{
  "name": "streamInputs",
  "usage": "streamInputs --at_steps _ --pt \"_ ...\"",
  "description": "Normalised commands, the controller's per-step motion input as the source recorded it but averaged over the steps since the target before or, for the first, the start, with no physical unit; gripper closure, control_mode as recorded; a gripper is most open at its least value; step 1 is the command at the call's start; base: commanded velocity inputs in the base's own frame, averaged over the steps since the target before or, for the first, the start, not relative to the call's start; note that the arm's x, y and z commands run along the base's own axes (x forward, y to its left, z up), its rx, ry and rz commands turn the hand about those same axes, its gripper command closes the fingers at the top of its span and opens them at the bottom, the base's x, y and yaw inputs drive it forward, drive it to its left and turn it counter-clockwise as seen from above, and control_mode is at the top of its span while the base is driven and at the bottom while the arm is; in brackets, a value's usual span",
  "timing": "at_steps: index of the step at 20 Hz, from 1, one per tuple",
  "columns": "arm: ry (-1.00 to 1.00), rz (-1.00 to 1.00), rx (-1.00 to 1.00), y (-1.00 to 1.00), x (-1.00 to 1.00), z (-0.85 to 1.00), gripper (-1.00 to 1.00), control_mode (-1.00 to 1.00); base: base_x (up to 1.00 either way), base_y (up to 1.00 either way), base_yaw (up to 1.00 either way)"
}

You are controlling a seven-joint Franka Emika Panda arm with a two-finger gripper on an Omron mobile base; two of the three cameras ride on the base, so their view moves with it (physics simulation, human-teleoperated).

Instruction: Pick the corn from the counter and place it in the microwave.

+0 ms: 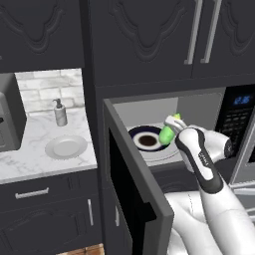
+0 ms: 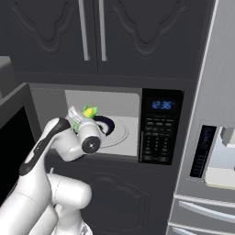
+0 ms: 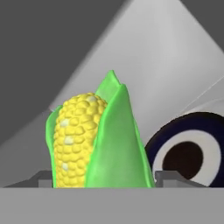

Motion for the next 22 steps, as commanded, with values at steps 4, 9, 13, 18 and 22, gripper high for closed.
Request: streamInputs --at_steps 4,9,13,18,22 --pt "0.07 -0.02 0.00 0.00 0.17 -0.57 1.00 -1.00 0.00 0.00 0.00" --pt "0.10 -0.02 0.00 0.01 0.19 -0.38 1.00 -1.00 0.00 0.00 0.00" --pt "0.12 -0.03 0.00 0.18 0.24 -0.58 1.00 -1.00 0.00 0.00 0.00" --pt "0.08 -0.04 0.00 0.21 0.55 -0.40 1.00 -1.00 0.00 0.00 0.00" --pt "0.04 -0.05 0.00 0.22 0.59 -0.28 1.00 -1.00 0.00 0.00 0.00"
